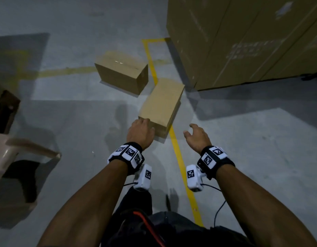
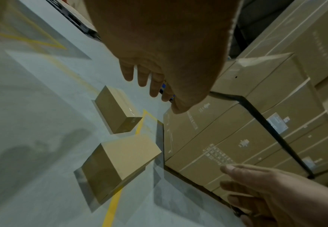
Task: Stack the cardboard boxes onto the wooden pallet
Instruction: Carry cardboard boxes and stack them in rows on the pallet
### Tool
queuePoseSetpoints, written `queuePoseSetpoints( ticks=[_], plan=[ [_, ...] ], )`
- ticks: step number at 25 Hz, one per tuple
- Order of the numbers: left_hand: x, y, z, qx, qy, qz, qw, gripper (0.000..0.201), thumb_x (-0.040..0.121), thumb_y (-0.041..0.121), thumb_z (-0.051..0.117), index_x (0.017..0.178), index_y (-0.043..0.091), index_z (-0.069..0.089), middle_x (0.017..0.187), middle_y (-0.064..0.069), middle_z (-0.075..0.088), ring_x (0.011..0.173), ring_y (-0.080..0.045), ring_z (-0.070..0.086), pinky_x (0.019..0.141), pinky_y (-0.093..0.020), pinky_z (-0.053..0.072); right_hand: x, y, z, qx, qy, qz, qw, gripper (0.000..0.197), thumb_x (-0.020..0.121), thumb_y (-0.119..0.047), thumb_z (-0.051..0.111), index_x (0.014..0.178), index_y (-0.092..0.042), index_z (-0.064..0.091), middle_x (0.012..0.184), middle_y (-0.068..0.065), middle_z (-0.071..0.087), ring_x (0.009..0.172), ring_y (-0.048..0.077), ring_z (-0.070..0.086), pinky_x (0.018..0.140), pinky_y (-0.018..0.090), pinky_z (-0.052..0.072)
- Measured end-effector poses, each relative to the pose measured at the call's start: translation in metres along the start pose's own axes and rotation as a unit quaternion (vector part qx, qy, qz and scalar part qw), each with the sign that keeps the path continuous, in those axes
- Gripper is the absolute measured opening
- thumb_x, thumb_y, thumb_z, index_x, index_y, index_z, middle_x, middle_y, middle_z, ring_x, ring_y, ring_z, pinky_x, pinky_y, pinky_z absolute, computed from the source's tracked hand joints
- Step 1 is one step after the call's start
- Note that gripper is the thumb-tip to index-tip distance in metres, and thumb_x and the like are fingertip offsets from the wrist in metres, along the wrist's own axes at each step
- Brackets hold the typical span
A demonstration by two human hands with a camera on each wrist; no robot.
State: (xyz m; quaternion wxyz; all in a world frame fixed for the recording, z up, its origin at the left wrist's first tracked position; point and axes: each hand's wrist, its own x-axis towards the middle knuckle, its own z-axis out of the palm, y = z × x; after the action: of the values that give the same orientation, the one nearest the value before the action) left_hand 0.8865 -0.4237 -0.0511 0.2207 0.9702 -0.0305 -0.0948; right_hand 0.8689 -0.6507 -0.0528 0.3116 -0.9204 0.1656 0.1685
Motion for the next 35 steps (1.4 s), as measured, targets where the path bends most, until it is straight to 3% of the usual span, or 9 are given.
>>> queuePoseSetpoints(
  ticks=[4, 12, 17, 23, 26, 29, 35],
  plan=[
    [0.116, -0.013, -0.028, 0.008, -0.042, 0.041, 0.998, 0.048, 0.099, 0.027, 0.047, 0.141, 0.004, 0.047, 0.143, -0.019, 0.049, 0.133, -0.034, 0.042, 0.108, -0.042, 0.037, 0.075, -0.047, -0.004, 0.03, 0.008, 0.061, 0.998, 0.056, 0.102, -0.042, 0.048, 0.151, -0.017, 0.036, 0.152, 0.016, 0.04, 0.137, 0.037, 0.04, 0.11, 0.043, 0.036],
    [0.306, -0.001, -0.029, 0.074, -0.143, 0.084, 0.983, 0.05, 0.1, 0.03, 0.048, 0.144, 0.006, 0.045, 0.147, -0.017, 0.046, 0.135, -0.034, 0.04, 0.11, -0.042, 0.036, 0.217, -0.065, -0.02, 0.13, 0.039, 0.165, 0.977, 0.056, 0.102, -0.041, 0.048, 0.151, -0.017, 0.036, 0.152, 0.015, 0.041, 0.137, 0.035, 0.042, 0.11, 0.042, 0.037],
    [0.426, -0.001, -0.012, 0.126, -0.2, 0.074, 0.969, 0.052, 0.101, 0.031, 0.049, 0.146, 0.007, 0.041, 0.15, -0.017, 0.041, 0.138, -0.035, 0.037, 0.112, -0.044, 0.034, 0.332, -0.066, -0.019, 0.171, 0.002, 0.208, 0.963, 0.056, 0.102, -0.038, 0.049, 0.152, -0.017, 0.035, 0.152, 0.015, 0.04, 0.135, 0.036, 0.044, 0.109, 0.042, 0.04],
    [0.539, -0.015, 0.009, 0.118, -0.266, 0.02, 0.956, 0.054, 0.101, 0.031, 0.05, 0.148, 0.007, 0.038, 0.15, -0.019, 0.041, 0.137, -0.037, 0.039, 0.111, -0.043, 0.034, 0.403, -0.071, 0.003, 0.202, -0.021, 0.279, 0.939, 0.057, 0.101, -0.037, 0.05, 0.151, -0.014, 0.036, 0.149, 0.018, 0.043, 0.135, 0.036, 0.044, 0.109, 0.04, 0.036],
    [0.601, -0.042, 0.055, 0.081, -0.291, -0.018, 0.953, 0.055, 0.1, 0.03, 0.052, 0.148, 0.007, 0.038, 0.148, -0.022, 0.042, 0.133, -0.039, 0.043, 0.109, -0.042, 0.036, 0.448, -0.058, 0.042, 0.199, -0.008, 0.313, 0.929, 0.055, 0.101, -0.032, 0.052, 0.15, -0.011, 0.039, 0.147, 0.021, 0.045, 0.133, 0.037, 0.046, 0.107, 0.04, 0.038],
    [0.651, -0.084, 0.118, 0.021, -0.305, -0.073, 0.949, 0.056, 0.098, 0.031, 0.056, 0.147, 0.007, 0.04, 0.149, -0.019, 0.043, 0.134, -0.036, 0.043, 0.109, -0.042, 0.037, 0.496, -0.04, 0.098, 0.23, -0.007, 0.374, 0.899, 0.058, 0.101, -0.033, 0.054, 0.152, -0.015, 0.035, 0.151, 0.019, 0.04, 0.135, 0.038, 0.044, 0.107, 0.043, 0.038],
    [0.724, -0.157, 0.233, -0.089, -0.288, -0.141, 0.943, 0.073, 0.091, 0.037, 0.069, 0.15, 0.011, 0.034, 0.151, -0.012, 0.041, 0.136, -0.03, 0.042, 0.112, -0.042, 0.037, 0.558, 0.0, 0.206, 0.276, 0.011, 0.44, 0.854, 0.08, 0.094, -0.04, 0.065, 0.157, -0.017, 0.022, 0.154, 0.02, 0.034, 0.138, 0.042, 0.038, 0.107, 0.051, 0.039]
  ],
)
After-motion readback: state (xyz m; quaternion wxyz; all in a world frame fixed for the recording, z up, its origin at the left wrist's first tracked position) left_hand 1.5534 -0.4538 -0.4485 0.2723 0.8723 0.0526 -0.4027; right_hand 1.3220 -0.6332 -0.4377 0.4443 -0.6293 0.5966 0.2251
